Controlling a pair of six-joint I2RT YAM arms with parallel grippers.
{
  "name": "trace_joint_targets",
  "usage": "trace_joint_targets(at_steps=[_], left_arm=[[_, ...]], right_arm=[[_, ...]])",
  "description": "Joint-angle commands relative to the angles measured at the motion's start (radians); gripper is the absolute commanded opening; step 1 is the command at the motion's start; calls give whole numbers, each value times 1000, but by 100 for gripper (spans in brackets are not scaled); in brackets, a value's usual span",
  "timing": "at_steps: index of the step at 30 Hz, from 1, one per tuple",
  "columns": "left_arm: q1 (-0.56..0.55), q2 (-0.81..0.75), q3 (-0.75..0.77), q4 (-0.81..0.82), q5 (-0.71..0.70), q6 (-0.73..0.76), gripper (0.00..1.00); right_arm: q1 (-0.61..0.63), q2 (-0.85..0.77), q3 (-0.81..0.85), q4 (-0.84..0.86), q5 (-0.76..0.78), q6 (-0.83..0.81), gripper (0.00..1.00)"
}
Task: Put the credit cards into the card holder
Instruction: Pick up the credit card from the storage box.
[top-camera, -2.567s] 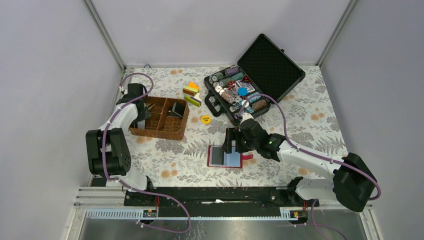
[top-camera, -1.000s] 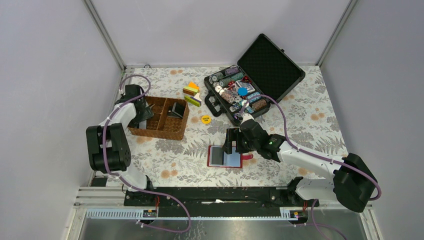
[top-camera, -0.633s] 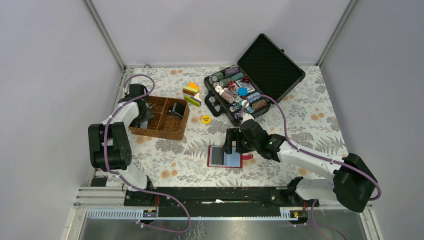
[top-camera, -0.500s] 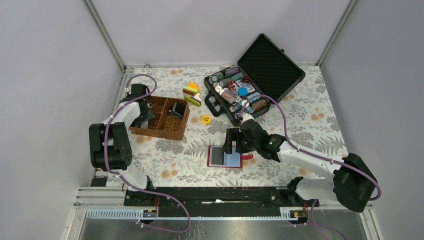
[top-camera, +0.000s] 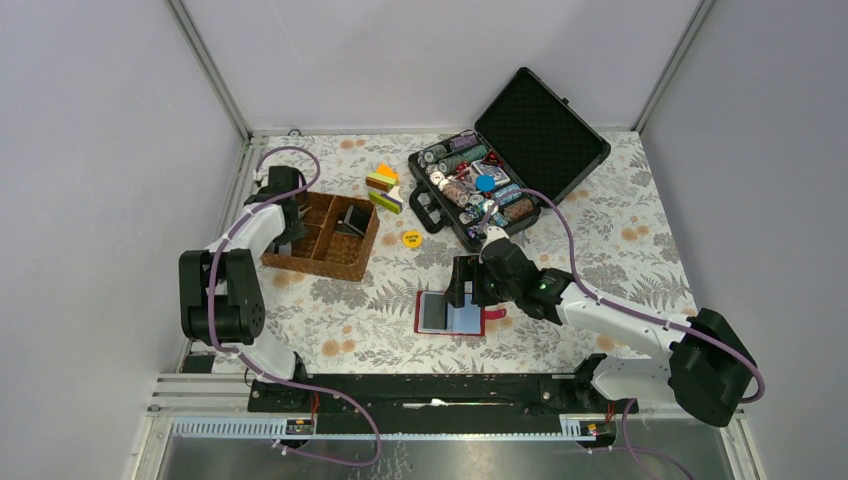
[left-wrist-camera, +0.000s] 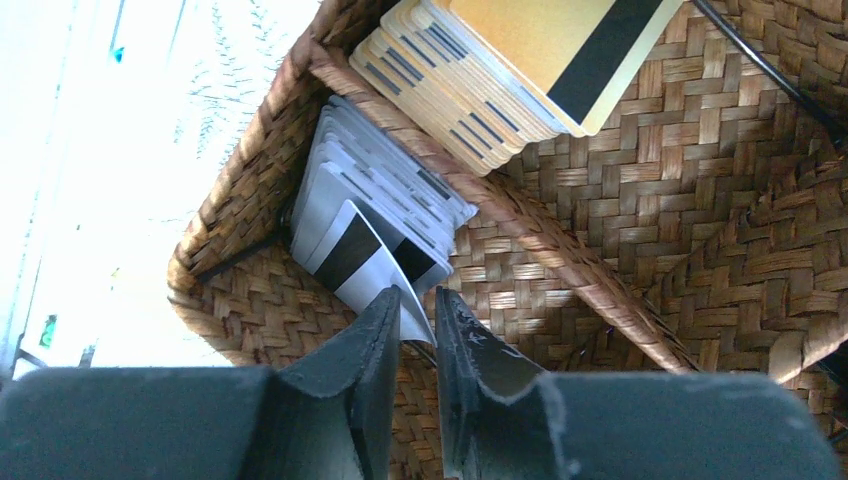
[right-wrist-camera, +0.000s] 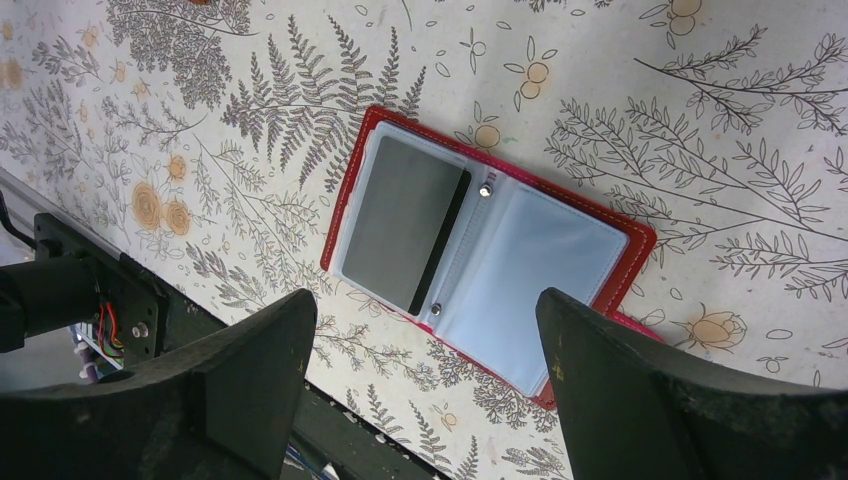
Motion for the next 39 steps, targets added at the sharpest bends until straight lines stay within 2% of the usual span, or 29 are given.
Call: trace_joint_targets(at_steps=[1, 5, 10, 21, 29, 33, 35, 39], left_arm=[[-7, -54, 13, 5, -49, 20, 19], [-7, -78, 15, -13, -77, 20, 18], [-7, -112, 16, -25, -100, 23, 12], [-7, -160, 68, -95, -188, 39, 9], [-7, -257, 99, -171, -257, 68, 2], [-7, -343, 104, -207, -223, 60, 0], [-7, -394, 107, -212, -157, 68, 0], [-11, -498, 126, -216, 142, 93, 0]], right_arm=[[-7, -31, 7, 21, -6, 6, 88], [-7, -32, 7, 20, -9, 7, 88], [-7, -34, 5, 21, -9, 7, 88], [-7, -33, 7, 19, -9, 7, 88], [-7, -34, 20, 13, -15, 5, 88], [-7, -60, 50, -15, -12, -4, 88], [-7, -80, 63, -22, -9, -11, 88], [-8, -111, 102, -32, -21, -45, 88]])
